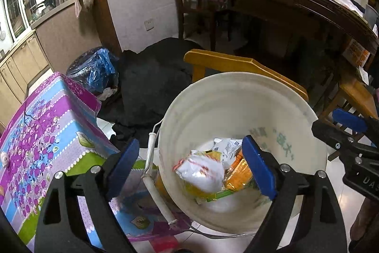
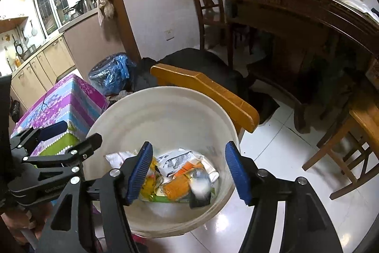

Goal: Collect trash
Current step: 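Open both tools to drop the snack bag and black pack into the basin, then move both tools back over the table toward the sponge and towel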

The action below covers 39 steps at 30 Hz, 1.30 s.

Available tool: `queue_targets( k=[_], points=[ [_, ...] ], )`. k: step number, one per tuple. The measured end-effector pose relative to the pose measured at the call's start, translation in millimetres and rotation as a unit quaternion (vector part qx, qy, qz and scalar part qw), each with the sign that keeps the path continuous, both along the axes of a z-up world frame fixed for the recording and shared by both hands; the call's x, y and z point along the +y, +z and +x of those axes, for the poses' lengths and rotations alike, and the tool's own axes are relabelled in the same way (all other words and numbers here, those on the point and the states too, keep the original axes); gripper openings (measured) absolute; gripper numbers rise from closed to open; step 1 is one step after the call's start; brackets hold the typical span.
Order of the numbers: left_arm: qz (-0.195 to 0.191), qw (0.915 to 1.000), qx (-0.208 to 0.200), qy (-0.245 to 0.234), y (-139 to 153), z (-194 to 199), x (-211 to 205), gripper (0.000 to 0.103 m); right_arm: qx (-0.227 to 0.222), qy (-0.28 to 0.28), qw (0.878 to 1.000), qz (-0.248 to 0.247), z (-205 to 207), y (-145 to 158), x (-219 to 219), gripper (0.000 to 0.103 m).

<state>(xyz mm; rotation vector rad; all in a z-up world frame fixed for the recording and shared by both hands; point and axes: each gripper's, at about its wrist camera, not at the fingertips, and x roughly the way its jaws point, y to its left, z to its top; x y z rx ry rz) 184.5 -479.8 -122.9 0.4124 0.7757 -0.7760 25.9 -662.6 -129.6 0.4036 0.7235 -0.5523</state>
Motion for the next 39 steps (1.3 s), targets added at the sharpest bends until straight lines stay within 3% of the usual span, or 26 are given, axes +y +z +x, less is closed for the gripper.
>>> queue_targets(
  k=[11,16,22,25,31,35,39],
  points=[
    [-0.006,0.9999,0.001,0.009,4,4,16,0.085,-0.014,-0.001,1.0,-0.005,-13,11,7,0.065],
    [-0.014,0.9997,-0.003,0.02,12,7,38,0.085,-0.034,0.008,0.999,-0.01,-13,21,22,0.074],
    [-0.036,0.9981,-0.016,0.047,29,21,94,0.09,-0.062,0.038,0.997,-0.022,1,34,60,0.084],
    [-0.045,0.9947,-0.015,0.092,35,45,139,0.09,-0.068,0.066,0.995,-0.027,17,40,85,0.086],
    [-0.061,0.9711,-0.004,0.231,36,108,273,0.091,-0.06,0.154,0.986,-0.034,70,46,152,0.086],
    [-0.056,0.9395,0.002,0.338,25,147,378,0.091,-0.054,0.213,0.975,-0.04,104,46,204,0.086],
    [-0.038,0.9144,-0.002,0.403,15,174,463,0.091,-0.042,0.26,0.964,-0.036,135,42,249,0.087]
  ],
)
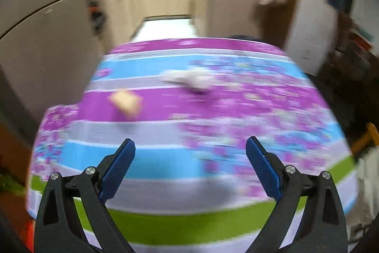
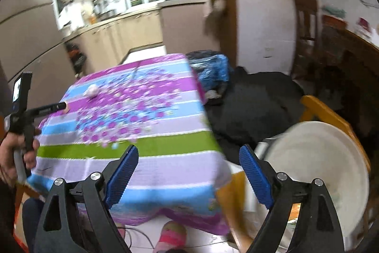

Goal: Collect trash
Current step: 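Move both tools back over the table toward the sponge and towel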

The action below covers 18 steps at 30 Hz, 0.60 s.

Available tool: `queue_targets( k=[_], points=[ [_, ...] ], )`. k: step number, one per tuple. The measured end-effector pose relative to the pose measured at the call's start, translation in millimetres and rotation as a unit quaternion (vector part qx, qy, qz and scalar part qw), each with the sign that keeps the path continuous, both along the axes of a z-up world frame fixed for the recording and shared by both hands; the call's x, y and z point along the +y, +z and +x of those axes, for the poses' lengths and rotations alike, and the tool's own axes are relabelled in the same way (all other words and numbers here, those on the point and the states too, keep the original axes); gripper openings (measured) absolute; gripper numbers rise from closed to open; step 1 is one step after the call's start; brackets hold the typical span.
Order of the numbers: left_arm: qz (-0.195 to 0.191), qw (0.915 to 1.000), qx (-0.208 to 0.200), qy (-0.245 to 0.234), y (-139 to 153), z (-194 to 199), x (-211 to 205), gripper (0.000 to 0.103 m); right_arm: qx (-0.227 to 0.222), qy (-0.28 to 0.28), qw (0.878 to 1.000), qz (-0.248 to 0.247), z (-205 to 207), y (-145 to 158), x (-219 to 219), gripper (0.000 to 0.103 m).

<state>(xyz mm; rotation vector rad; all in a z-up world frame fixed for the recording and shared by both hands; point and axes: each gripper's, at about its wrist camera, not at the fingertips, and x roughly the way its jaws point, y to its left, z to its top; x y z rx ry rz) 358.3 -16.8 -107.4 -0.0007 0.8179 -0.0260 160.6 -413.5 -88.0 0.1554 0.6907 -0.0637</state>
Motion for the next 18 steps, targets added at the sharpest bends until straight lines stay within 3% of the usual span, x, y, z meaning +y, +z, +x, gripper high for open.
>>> queue_targets(
  k=[3,7,18],
  points=[
    [0.011,0.9999,-0.004,0.013,-3,13,44,0.094,0.011,0.029,1.0,-0.005,20,-5,27,0.088],
    [0.005,0.9999,0.001,-0.009,-12,37,86,0.096,0.023,0.059,0.998,-0.01,48,-7,59,0.09],
    [0.017,0.9949,0.006,-0.099,-39,78,91,0.097,0.035,0.132,0.99,-0.04,125,-9,137,0.092]
  ],
)
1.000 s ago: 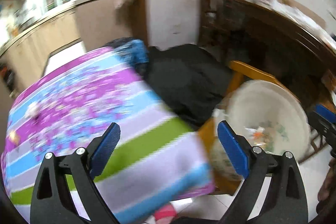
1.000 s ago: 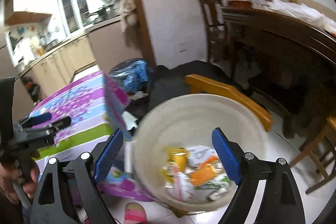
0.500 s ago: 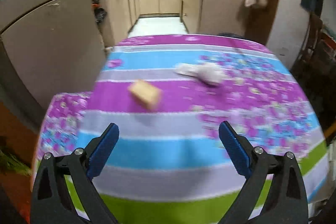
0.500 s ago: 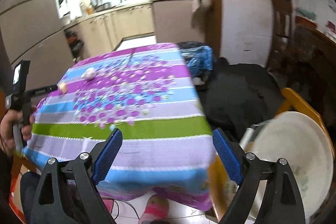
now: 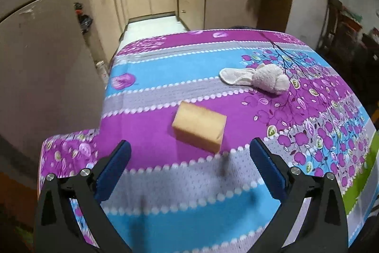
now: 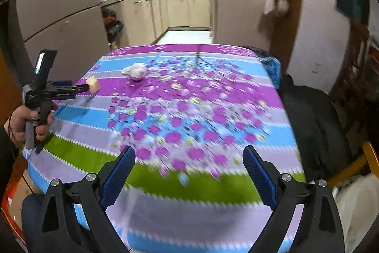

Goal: Collect trash
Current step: 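Move both tools back over the table toward the sponge and towel, then grasp the yellow sponge with the left tool while the right tool grasps the white towel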

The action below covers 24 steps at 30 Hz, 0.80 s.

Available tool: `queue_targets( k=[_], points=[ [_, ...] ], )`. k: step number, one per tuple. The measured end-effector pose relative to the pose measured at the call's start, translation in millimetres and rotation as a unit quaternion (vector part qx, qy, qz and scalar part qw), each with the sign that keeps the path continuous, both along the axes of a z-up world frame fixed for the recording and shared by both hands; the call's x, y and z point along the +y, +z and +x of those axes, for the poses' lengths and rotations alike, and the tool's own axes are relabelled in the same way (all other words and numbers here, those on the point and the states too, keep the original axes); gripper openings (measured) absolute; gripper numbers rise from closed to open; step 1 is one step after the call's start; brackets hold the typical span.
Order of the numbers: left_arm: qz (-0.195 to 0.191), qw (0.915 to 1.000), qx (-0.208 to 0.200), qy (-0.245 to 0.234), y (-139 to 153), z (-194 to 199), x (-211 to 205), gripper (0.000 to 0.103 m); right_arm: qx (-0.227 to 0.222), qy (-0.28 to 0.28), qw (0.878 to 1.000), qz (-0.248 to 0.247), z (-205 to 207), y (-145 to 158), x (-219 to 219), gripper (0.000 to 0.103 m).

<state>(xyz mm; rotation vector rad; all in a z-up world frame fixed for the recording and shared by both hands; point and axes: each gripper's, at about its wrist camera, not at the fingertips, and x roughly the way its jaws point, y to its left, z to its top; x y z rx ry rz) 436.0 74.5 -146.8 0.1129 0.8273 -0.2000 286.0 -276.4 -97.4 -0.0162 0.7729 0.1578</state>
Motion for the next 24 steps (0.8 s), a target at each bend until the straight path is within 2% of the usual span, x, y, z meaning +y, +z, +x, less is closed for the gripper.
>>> queue_targets(
  k=[7,9,12,14,15,19,24],
  points=[
    [0.0,1.0,0.001,-0.004,-10,15,-5,0.097,0.004,0.09,0.995,-0.033,67,-6,57,0.092],
    [-0.002,1.0,0.007,-0.003,-12,15,-3,0.096,0.005,0.111,0.993,-0.039,81,-8,69,0.089],
    [-0.007,0.9999,0.001,0.01,-10,16,0,0.086,0.012,0.153,0.987,-0.047,110,-11,89,0.076],
    [-0.019,0.9996,0.017,0.015,-13,21,3,0.067,0.015,0.171,0.984,-0.046,126,-15,98,0.067],
    [-0.03,0.9992,0.023,0.014,-14,22,5,0.065,0.016,0.177,0.983,-0.047,133,-15,103,0.064],
    [-0.039,0.9988,0.029,0.007,-16,21,1,0.05,0.019,0.208,0.977,-0.048,164,-18,124,0.062],
    [-0.024,0.9992,0.031,0.008,-19,22,-6,0.05,0.027,0.234,0.97,-0.065,203,-29,149,0.062]
  ],
)
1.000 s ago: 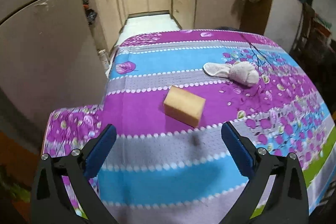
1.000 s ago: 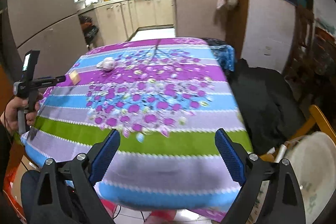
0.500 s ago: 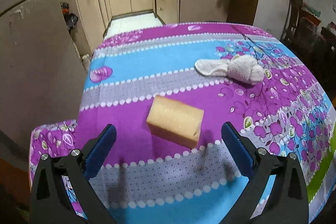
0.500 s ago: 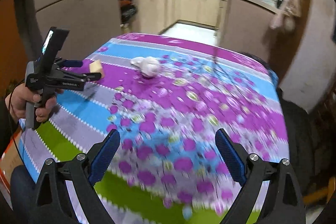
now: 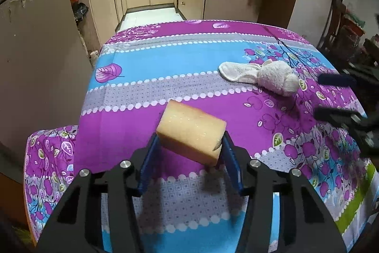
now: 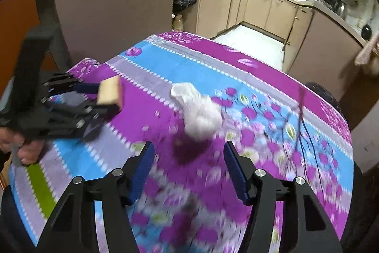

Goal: Collect trash
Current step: 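Grasp the yellow sponge with the left tool while the right tool grasps the white towel, then carry the yellow sponge and white towel over the white basin with both tools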

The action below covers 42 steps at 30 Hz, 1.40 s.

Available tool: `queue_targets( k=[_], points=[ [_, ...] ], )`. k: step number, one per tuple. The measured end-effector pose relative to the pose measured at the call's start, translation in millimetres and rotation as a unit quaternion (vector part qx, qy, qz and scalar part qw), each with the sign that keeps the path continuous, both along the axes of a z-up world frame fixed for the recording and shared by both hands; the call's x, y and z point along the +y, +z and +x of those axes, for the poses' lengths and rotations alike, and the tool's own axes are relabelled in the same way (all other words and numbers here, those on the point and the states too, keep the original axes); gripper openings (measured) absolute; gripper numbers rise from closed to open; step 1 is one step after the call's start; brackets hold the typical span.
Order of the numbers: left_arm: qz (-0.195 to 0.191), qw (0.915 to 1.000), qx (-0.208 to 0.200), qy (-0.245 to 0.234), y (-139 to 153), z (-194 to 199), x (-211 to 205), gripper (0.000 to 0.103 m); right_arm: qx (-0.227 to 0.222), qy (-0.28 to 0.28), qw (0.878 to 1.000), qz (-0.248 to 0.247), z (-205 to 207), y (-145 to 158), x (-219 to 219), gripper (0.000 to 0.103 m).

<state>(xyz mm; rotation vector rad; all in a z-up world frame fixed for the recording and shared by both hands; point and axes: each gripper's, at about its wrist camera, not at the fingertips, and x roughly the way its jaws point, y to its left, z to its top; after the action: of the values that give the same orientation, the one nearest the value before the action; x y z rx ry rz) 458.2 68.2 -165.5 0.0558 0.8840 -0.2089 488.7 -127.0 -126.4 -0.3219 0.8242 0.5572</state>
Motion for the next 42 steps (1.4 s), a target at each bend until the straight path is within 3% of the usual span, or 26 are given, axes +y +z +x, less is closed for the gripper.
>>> queue_targets(
  k=[11,17,23,28,32,42],
  points=[
    [0.014,0.9999,0.0,-0.002,-1,2,-4,0.05,0.019,0.027,0.999,-0.038,64,-23,28,0.062],
    [0.017,0.9999,0.0,-0.002,-1,2,-5,0.05,0.024,0.022,0.999,-0.027,65,-30,29,0.042],
    [0.003,0.9999,-0.001,0.012,0,1,-4,0.047,0.005,-0.04,0.999,-0.007,48,-26,15,0.037],
    [0.002,0.9987,-0.032,0.04,14,-18,-17,0.047,-0.018,-0.139,0.99,0.033,9,-6,-16,0.037],
    [-0.007,0.9951,-0.066,0.074,37,-48,-30,0.047,-0.065,-0.195,0.977,0.049,-42,11,-34,0.037],
    [-0.003,0.9788,-0.161,0.127,93,-136,-62,0.047,-0.187,-0.236,0.95,0.088,-171,58,-54,0.037]
  ],
)
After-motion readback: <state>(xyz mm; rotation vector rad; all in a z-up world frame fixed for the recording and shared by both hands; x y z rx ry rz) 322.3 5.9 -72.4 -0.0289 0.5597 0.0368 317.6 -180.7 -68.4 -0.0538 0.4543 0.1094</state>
